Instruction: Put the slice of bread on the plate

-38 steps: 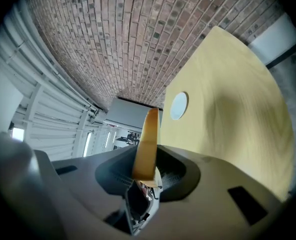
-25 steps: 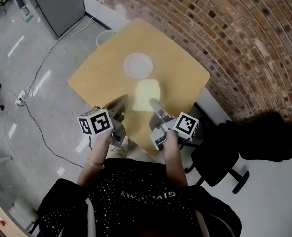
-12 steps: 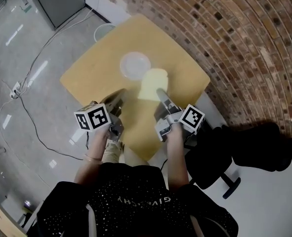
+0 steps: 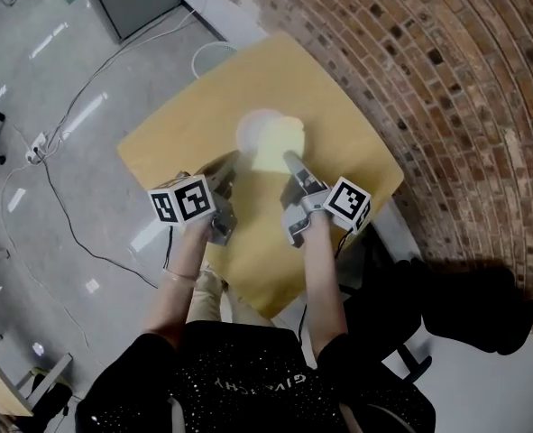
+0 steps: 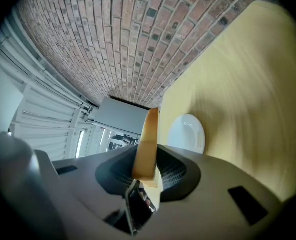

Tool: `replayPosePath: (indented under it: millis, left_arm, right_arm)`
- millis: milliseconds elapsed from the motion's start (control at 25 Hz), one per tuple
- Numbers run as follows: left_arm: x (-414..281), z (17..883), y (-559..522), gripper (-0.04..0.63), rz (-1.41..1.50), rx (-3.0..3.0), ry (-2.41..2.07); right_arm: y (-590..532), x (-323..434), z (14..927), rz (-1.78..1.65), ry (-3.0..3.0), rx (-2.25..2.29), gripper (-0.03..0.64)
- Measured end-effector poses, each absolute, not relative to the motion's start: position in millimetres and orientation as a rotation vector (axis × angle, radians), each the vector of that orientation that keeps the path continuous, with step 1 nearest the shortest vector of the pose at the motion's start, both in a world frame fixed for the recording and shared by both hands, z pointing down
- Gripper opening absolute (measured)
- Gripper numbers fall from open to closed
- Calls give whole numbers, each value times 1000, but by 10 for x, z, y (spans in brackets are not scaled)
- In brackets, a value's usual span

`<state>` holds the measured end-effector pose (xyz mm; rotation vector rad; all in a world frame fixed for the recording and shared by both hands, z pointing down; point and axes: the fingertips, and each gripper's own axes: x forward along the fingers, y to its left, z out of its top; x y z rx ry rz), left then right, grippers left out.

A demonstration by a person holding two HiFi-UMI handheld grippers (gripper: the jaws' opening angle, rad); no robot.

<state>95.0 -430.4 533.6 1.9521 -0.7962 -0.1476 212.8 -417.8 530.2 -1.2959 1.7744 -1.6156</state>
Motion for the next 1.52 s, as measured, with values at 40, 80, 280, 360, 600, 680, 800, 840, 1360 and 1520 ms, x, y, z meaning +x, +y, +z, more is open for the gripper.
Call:
replayPosePath:
  millis: [40, 80, 280, 360, 600, 680, 800, 840, 1360, 1520]
  left_arm:
    - [953, 5373, -4351, 12, -144, 1947, -799]
    - [955, 5410, -4396, 12, -143, 1941, -799]
    - [925, 5543, -4616, 12, -153, 1910, -816]
    - [919, 5587, -4676, 12, -154, 1896, -819]
    - [910, 5627, -4772, 12, -161, 1878, -823]
    - [895, 5647, -4772, 12, -159, 1877, -829]
    - [890, 5652, -4760, 12, -160, 1878, -826]
    - [891, 5650, -4754, 12, -159, 1879, -824]
    - [830, 5533, -4642, 12, -168, 1899, -822]
    - [840, 5525, -4590, 12, -162, 1902, -823]
  right_arm:
    - [-4245, 2098, 5349, -1625, 1781, -1292, 101]
    - [-4312, 2066, 5398, -1634, 1786, -1286, 101]
    - [-4618, 1888, 5614, -1681, 1802, -1282, 101]
    - [-4689, 1849, 5683, -1696, 1801, -1287, 101]
    - [-4762, 1858, 5779, -1721, 1790, -1320, 101]
    - [-4756, 1856, 5803, -1737, 1779, -1331, 101]
    - [-4714, 1844, 5903, -1769, 1837, -1436, 101]
    - [-4694, 1840, 5933, -1771, 1864, -1479, 101]
    - [-4713, 1851, 5744, -1480, 2054, -1703, 483]
    - [-4686, 1920, 5677, -1345, 2103, -1817, 583]
